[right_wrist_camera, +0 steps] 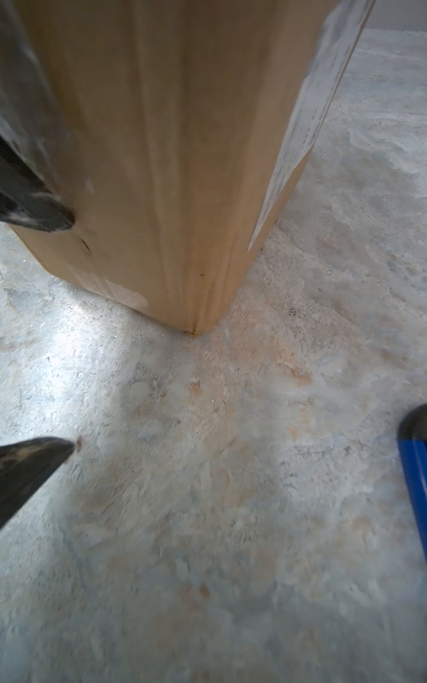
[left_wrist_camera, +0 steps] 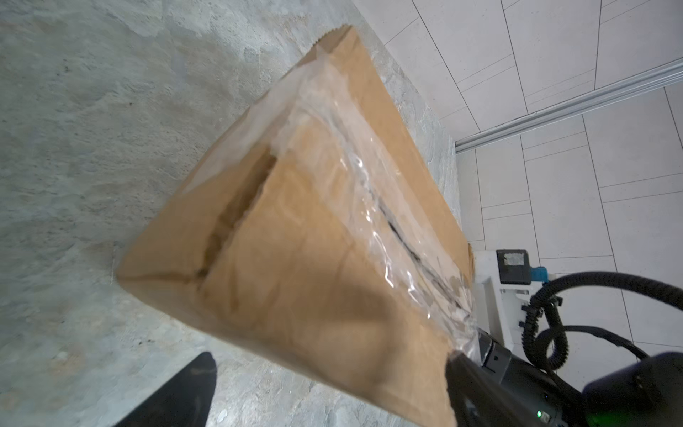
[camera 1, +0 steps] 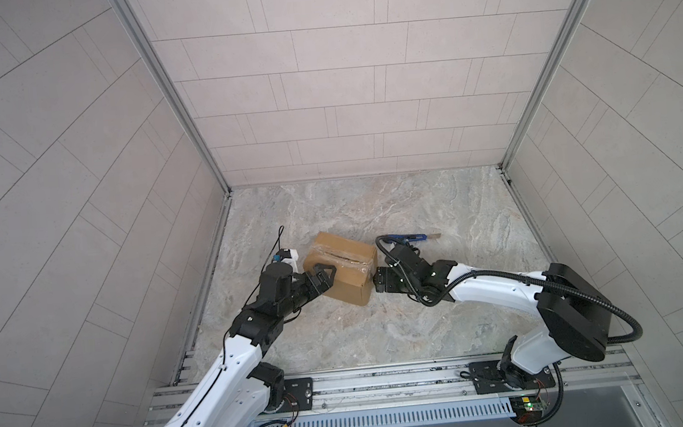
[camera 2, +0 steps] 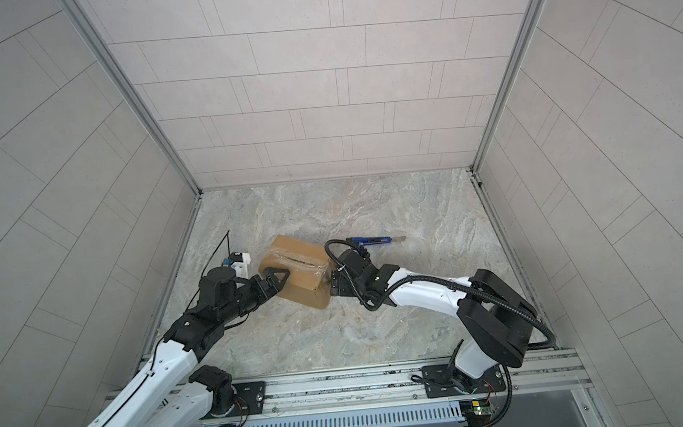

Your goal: Unpack the express box

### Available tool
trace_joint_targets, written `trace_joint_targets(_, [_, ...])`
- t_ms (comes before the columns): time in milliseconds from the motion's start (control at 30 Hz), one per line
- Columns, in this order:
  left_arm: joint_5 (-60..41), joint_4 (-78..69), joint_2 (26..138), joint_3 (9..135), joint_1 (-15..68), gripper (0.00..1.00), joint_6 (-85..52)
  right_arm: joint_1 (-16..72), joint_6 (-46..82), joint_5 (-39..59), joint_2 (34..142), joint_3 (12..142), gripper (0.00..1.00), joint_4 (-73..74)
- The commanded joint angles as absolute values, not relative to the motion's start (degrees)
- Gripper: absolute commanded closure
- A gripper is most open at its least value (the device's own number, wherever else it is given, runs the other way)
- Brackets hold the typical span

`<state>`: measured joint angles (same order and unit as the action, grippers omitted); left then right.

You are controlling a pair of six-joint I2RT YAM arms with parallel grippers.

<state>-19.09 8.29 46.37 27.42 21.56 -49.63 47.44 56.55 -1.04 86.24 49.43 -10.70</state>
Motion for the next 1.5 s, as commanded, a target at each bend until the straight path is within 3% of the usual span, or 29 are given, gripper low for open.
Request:
trace_joint_targets(0, [-19.2, -1.1, 49.9, 29.1, 21.2, 0.00, -49.2, 46.1, 61.3, -9.8, 81.7, 47.6, 0.11, -13.9])
trace_joint_targets(233, [-22.3, -8.7, 58.7, 31.8, 16.0, 0.00, -46.8, 33.8, 55.9, -12.2, 76.1, 43.3, 0.11, -11.7])
trace_joint_targets(367, [-23.7, -9.6, 63.5, 35.8, 15.7, 0.00, -44.2, 26.6, 54.0, -7.8, 81.8, 47.0, 0.11, -10.5])
trace_joint_targets(600, [-25.7, -11.6, 68.4, 39.5, 13.8, 0.00, -43.3, 22.5, 52.1, -4.5, 96.0, 57.5, 0.10, -11.4])
trace_joint_targets(1100, [-15.3, 6.8, 54.7, 40.0, 9.5, 0.00, -33.1, 21.9, 51.1, -3.6, 110.8, 69.5, 0.10, -14.3])
trace_joint_targets(1467, [-9.6, 12.2, 46.8, 38.2, 9.5, 0.00, -33.2, 21.9, 42.1, -3.2, 120.4, 84.2, 0.10, -20.1])
